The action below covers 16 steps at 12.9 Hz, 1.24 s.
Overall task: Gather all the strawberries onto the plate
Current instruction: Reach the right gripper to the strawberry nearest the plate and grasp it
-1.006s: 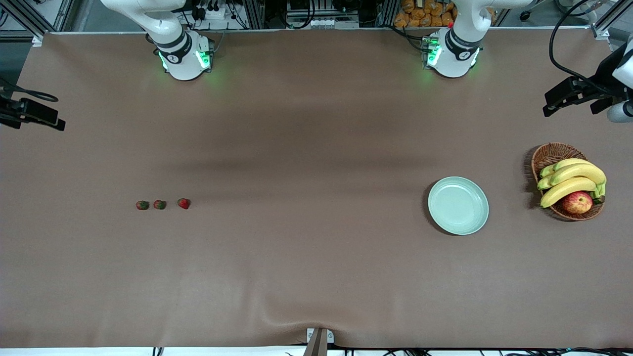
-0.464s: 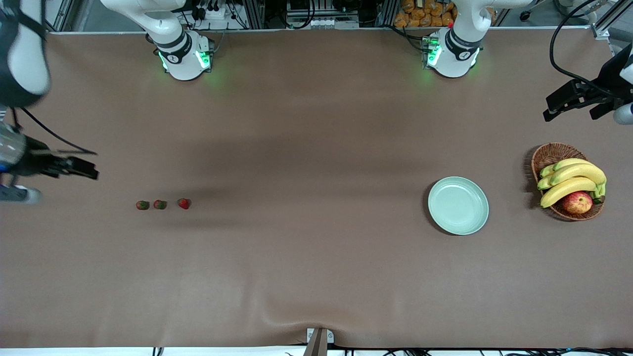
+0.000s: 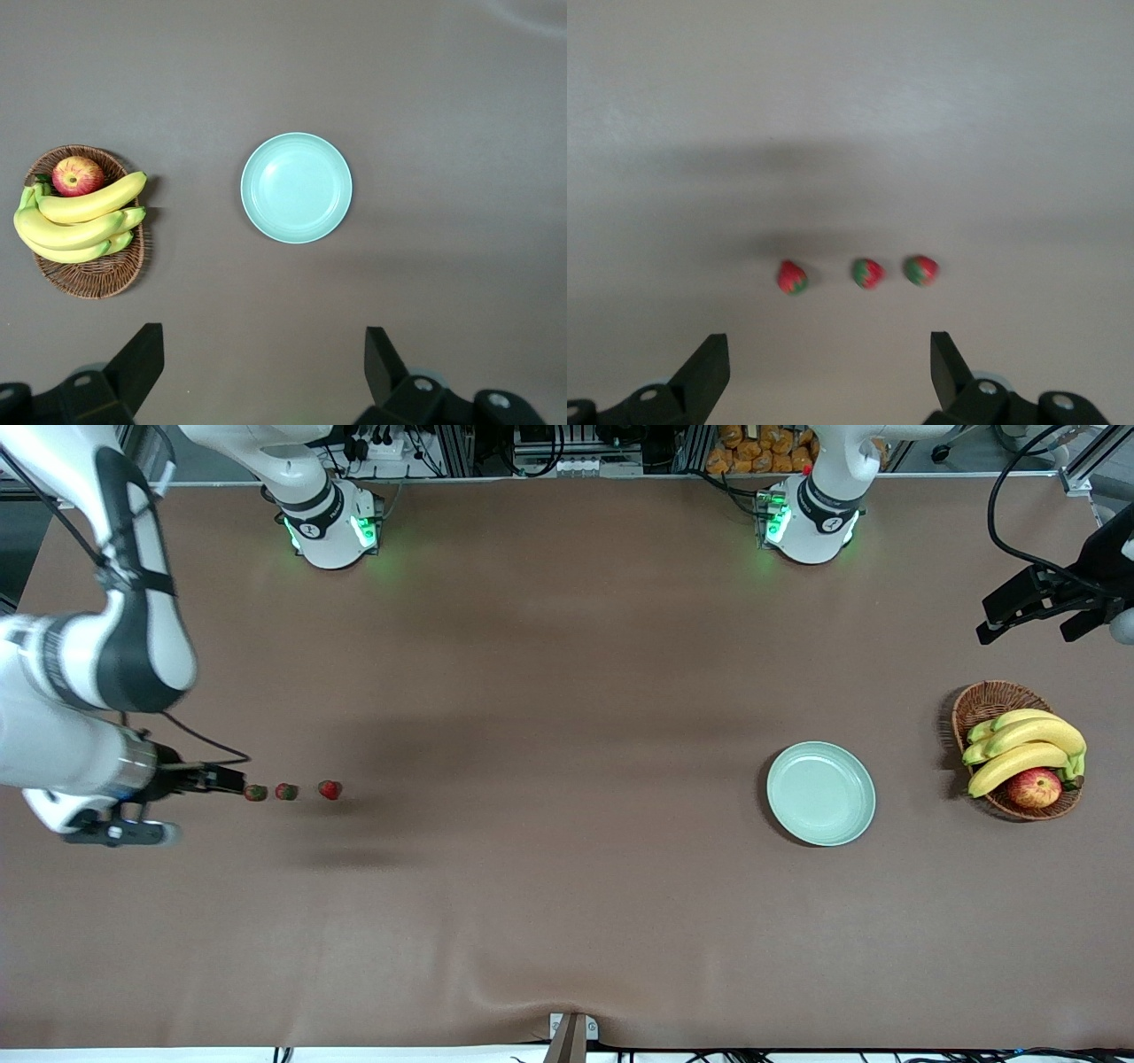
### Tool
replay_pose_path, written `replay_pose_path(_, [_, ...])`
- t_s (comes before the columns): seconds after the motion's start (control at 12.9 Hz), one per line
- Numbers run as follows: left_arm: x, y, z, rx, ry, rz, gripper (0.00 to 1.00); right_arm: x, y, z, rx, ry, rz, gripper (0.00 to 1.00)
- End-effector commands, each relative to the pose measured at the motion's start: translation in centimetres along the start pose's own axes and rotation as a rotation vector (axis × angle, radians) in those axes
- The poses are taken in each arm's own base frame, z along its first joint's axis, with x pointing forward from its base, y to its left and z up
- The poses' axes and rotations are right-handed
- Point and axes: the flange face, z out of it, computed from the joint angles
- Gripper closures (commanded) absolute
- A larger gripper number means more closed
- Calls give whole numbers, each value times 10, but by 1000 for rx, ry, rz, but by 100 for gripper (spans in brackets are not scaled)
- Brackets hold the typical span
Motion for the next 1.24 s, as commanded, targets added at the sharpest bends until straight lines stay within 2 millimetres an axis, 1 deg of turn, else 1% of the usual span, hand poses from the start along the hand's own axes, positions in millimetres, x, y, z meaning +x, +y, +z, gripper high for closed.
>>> replay_pose_path(0.0, [-3,-3,-7,-6,6,-1,0,-9,-22,57,26,19,-3,0])
replay_pose_path(0.23, [-1,3,0,11,-7,11,0,-9,-36,111,12,-26,-21,0])
replay_pose_path(0.31, [-3,2,3,14,-16,9,0,-10,-39,124,8,-46,-26,0])
replay_pose_path(0.54, [-3,2,7,13,-24,8,0,-8,-39,159,-1,-70,-25,0])
replay_pose_path(0.85, [-3,4,7,8,-18,11,0,-10,-39,184,1,-105,-20,0])
replay_pose_path(1.01, [-3,2,6,4,-15,10,0,-11,-43,191,42,-116,15,0])
replay_pose_path(1.08, [-3,5,6,2,-14,14,0,-12,-44,194,44,-124,15,2])
replay_pose_path(1.16, [-2,6,6,16,-10,18,0,-13,-45,196,43,-128,14,8])
